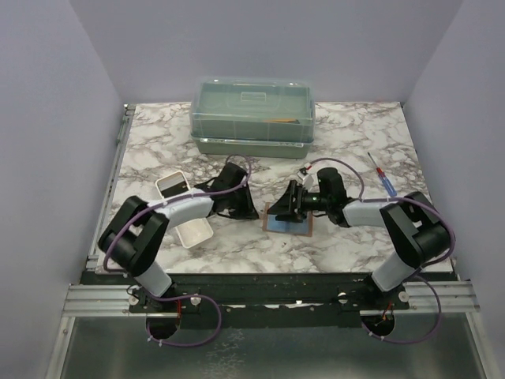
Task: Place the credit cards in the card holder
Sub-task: Open the card holder at the center of the board.
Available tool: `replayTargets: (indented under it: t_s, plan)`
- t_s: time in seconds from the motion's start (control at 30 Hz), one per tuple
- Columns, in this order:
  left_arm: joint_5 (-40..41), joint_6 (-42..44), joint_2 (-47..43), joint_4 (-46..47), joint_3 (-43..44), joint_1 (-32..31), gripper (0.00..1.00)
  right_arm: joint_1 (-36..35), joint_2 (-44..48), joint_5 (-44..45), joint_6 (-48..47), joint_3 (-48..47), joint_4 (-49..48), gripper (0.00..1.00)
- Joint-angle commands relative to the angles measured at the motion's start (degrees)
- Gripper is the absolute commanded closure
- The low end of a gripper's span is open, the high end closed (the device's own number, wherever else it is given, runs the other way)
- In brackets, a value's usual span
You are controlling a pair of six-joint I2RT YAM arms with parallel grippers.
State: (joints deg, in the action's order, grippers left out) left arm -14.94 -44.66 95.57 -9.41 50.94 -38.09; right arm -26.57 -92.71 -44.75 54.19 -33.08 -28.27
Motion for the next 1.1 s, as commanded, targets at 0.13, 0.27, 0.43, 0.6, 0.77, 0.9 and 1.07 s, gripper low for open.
replayTargets:
  t_s: [0.13,0.27,0.43,0.6,0.77,0.9,1.07]
  plan:
    - [-3.12,1.48,-11.42,-4.46,-2.15,2.76,0.74,-0.07,5.63,13.48,-13.53,-9.87,28.77,0.27]
    - [-7.39,0.11,-8.88,1.68,-1.98,2.53,0.73,0.12,8.67,24.71,-15.6,-11.35,43.68,0.26]
    - [-10.51,-1.12,-4.14,6.4,-0.04,0.65,0.73,0.11,11.03,29.24,-13.79,-8.17,45.2,0.29]
    - [-10.28,-1.66,-0.53,7.83,-0.13,-0.33,0.79,0.16,10.78,29.88,-13.5,-7.86,44.98,0.38]
    - [-8.69,-1.39,1.49,7.57,-0.79,-0.33,0.83,0.13,10.6,29.56,-13.41,-7.22,44.45,0.39]
    - [-7.8,-1.49,3.0,7.55,-1.19,-0.32,0.85,0.11,10.57,30.57,-13.91,-7.64,45.6,0.39]
    - [-7.08,-1.48,3.93,7.44,-1.5,-0.36,0.86,0.11,11.96,31.8,-14.2,-7.55,47.26,0.39]
